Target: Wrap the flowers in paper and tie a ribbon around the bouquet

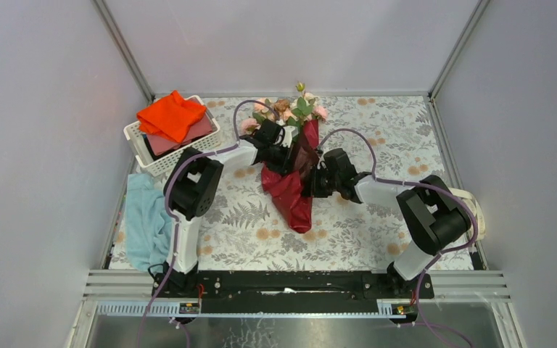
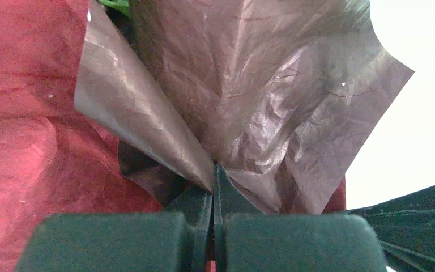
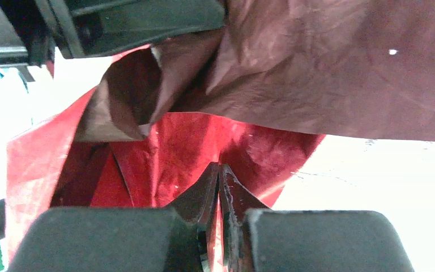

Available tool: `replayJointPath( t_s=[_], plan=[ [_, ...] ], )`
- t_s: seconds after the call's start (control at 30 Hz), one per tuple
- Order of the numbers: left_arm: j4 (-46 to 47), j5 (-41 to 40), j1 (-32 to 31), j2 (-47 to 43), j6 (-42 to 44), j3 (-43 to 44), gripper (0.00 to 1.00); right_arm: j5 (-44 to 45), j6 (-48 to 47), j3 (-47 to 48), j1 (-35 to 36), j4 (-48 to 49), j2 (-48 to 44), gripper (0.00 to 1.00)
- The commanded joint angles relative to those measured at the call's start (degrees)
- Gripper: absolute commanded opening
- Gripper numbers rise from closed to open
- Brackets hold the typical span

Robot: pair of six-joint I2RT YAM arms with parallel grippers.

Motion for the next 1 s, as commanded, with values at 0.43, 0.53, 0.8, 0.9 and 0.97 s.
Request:
replayJointPath(
  t_s=[0.43,0.53,0.8,0.9,0.97],
  plan=[
    [2.53,-1.08,1.62,-4.38,0.79,-5.54,0.00,13.87,-7.60,7.94,-11.85,-15.14,0.36,0.00],
    [2.70,-1.01,1.62,-4.80,0.86,-5.80,0.00,11.14,-8.65,10.84,-12.06,-12.73,5.21,0.00],
    [2.60,-1.21,1.62,-5.77,1.52,-6.12,0.00,-11.51,-5.31,12.89,-11.97,2.90,7.92,0.00],
    [2.90,-1.05,1.62,-6.65,1.87,-6.67,0.00,-11.77,-3.54,10.99,-11.82,6.93,5.96,0.00],
    [3.06,-0.72,1.62,-7.18,2.15,-7.04,0.00,-11.73,-2.97,10.84,-11.44,7.86,6.02,0.00]
  ],
)
